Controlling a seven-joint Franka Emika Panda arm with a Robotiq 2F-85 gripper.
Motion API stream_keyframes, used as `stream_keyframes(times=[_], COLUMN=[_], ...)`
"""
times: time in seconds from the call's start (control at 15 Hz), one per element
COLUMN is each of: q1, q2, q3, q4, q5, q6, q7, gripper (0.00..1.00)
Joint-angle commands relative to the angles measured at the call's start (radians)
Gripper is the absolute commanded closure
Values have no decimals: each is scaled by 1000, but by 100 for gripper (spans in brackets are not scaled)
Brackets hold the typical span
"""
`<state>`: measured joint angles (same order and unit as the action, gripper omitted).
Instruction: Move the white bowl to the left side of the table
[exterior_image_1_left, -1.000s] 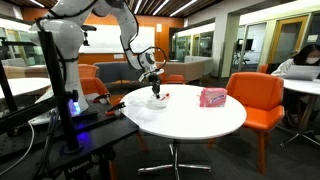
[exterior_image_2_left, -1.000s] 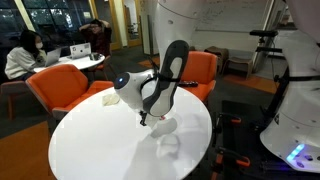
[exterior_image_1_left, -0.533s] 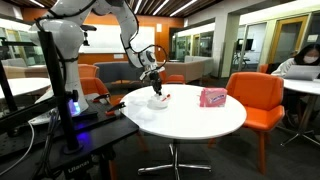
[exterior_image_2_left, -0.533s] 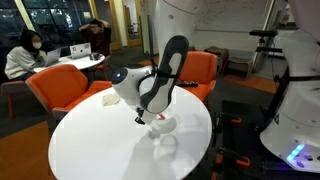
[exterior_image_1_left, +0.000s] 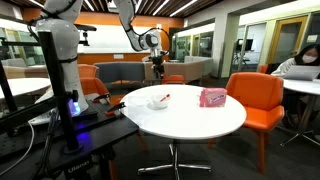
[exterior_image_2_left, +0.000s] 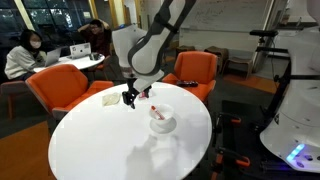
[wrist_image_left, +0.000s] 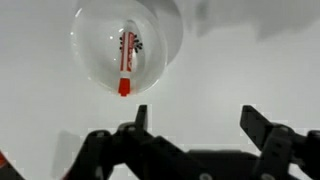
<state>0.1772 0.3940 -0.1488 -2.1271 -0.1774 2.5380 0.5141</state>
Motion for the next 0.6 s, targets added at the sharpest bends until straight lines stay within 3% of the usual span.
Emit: stream_keyframes(times=[0.0,0.53], q1=[-77,-129], q2=[-117,-239], q3=[48,89], q4=[-66,-149], q5=[81,102], q6=[-19,42], q7=[-132,-280], gripper=[0,0])
